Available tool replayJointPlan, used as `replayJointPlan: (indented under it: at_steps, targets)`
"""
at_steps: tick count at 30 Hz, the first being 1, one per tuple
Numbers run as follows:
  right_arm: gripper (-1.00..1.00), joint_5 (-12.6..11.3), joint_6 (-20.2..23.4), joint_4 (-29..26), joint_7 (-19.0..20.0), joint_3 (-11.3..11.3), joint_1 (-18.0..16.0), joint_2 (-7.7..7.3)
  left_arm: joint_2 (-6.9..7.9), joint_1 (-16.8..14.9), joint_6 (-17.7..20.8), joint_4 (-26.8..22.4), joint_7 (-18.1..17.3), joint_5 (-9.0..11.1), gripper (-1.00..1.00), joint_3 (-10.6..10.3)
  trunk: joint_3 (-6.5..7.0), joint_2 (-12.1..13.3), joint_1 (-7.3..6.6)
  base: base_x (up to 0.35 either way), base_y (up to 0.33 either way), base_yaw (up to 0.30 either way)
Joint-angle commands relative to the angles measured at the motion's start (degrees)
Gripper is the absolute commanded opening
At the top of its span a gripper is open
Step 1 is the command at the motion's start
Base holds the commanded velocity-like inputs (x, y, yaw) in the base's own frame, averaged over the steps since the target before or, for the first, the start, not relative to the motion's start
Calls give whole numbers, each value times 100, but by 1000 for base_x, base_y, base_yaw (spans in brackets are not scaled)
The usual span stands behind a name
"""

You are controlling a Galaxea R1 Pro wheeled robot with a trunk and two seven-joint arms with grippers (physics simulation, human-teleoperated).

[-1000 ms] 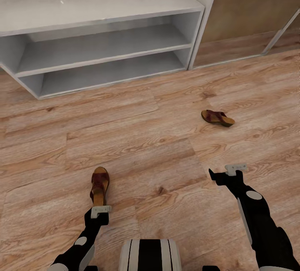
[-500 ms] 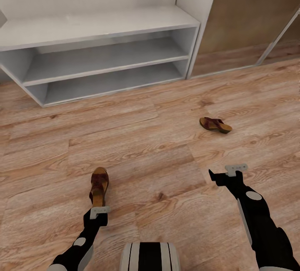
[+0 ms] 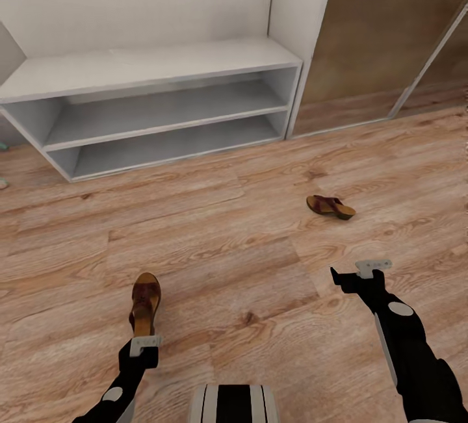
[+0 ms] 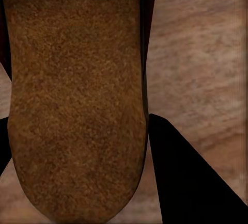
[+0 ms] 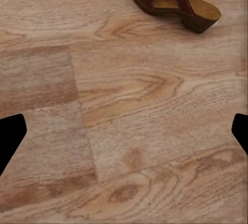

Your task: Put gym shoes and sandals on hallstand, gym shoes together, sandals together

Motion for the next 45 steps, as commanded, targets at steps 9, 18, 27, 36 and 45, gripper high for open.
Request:
replayJointPlan:
  at_steps: [9,18,27,36,45]
  targets:
    - [100,46,-1066,1062,48,-795,326,30,-2,271,-29,-9,126,-33,-100,21,273,50,-43,0,0,-72]
    - [100,39,-2961,3079,61,-1257,364,12,-19,410,-317,40,241,-34,-100,18,515,411,-241,0,0,-73]
    - [100,47,-4446,4802,66,-1606,407,-108,-34,634,-463,34,482,-35,-100,16,757,772,-439,0,0,-73]
    - [100,49,-5500,5857,66,-1644,433,-236,-24,744,-698,66,528,-43,-100,17,999,1133,-636,0,0,-73]
    - [100,55,-5508,5866,68,-1639,434,-237,-24,745,-702,67,528,-37,-100,17,1241,1494,-834,0,0,-72]
